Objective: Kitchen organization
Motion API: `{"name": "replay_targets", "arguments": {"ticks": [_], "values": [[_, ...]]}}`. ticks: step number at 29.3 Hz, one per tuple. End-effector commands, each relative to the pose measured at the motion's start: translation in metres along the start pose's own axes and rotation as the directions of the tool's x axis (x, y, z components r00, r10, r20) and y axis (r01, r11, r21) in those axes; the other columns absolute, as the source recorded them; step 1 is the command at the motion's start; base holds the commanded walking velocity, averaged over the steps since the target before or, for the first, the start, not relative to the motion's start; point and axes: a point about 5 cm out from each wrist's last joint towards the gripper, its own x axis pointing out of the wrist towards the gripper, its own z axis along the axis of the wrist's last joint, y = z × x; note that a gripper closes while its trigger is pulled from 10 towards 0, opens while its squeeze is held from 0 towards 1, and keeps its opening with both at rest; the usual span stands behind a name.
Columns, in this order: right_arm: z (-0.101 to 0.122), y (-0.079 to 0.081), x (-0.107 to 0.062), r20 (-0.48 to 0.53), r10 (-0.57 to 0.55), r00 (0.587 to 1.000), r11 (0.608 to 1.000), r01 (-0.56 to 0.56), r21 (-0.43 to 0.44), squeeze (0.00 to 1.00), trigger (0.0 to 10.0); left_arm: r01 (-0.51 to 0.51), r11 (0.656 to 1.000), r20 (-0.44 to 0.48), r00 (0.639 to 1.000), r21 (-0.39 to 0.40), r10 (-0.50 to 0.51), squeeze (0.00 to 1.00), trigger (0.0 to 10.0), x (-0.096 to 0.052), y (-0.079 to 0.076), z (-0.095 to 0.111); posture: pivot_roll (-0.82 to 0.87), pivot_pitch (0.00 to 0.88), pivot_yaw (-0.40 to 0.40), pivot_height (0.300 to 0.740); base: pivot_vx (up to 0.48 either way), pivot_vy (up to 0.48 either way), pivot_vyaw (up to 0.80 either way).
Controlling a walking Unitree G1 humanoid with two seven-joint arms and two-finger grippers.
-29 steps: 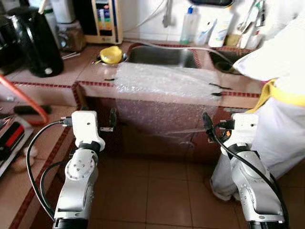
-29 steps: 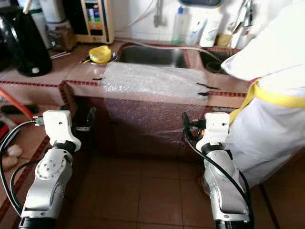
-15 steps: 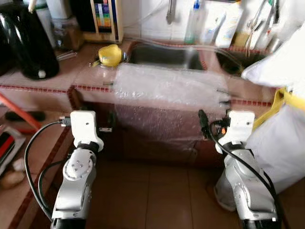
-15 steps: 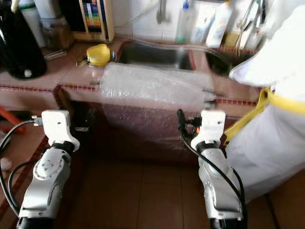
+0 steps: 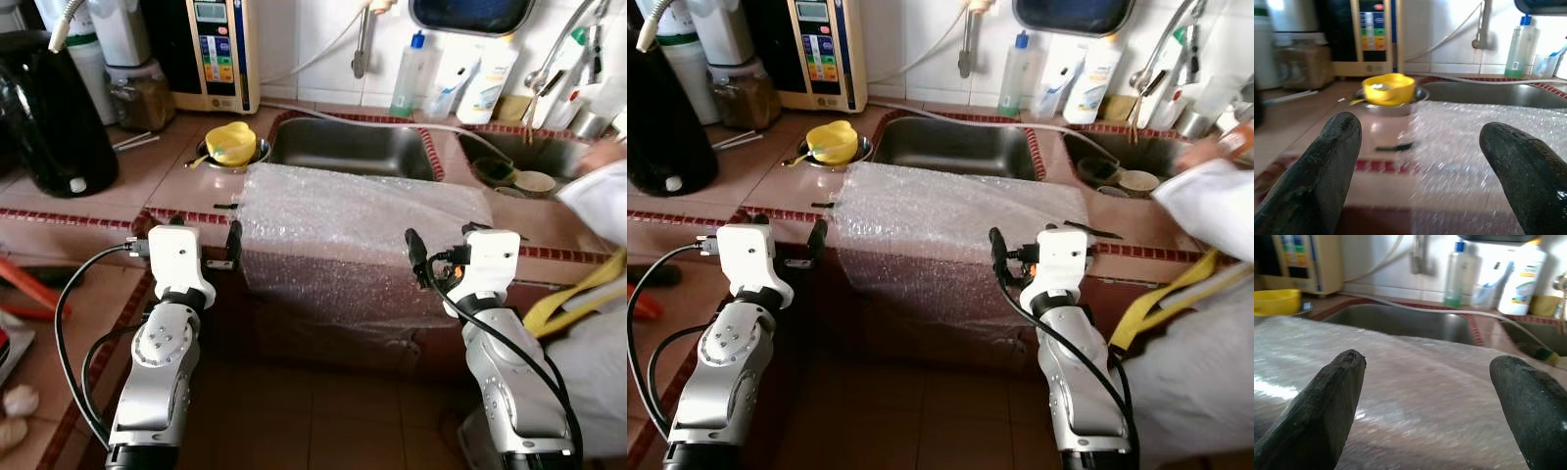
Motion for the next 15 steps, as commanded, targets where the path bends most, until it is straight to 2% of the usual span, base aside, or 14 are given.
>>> {"name": "replay_targets", "arguments": {"ticks": [1, 15], "values": [[0.0038, -0.0110, -0.0004, 0.014, -0.036, 0.999, 0.999, 0.036, -0.016, 0.00, 10.0, 0.018, 1.000, -0.004, 1.000, -0.004, -0.018, 0.00, 10.0, 0.0031, -0.0084, 0.0004, 0.01, 0.000, -0.018, 0.740, 0.000, 0.000, 0.00], [0.0049, -0.0119, 0.0011, 0.024, -0.049, 0.999, 0.998, 0.050, -0.029, 0.00, 10.0, 0.022, 1.000, -0.003, 1.000, -0.022, -0.022, 0.00, 10.0, 0.0077, -0.0103, 0.0026, 0.01, 0.000, -0.019, 0.740, 0.000, 0.000, 0.00]]}}
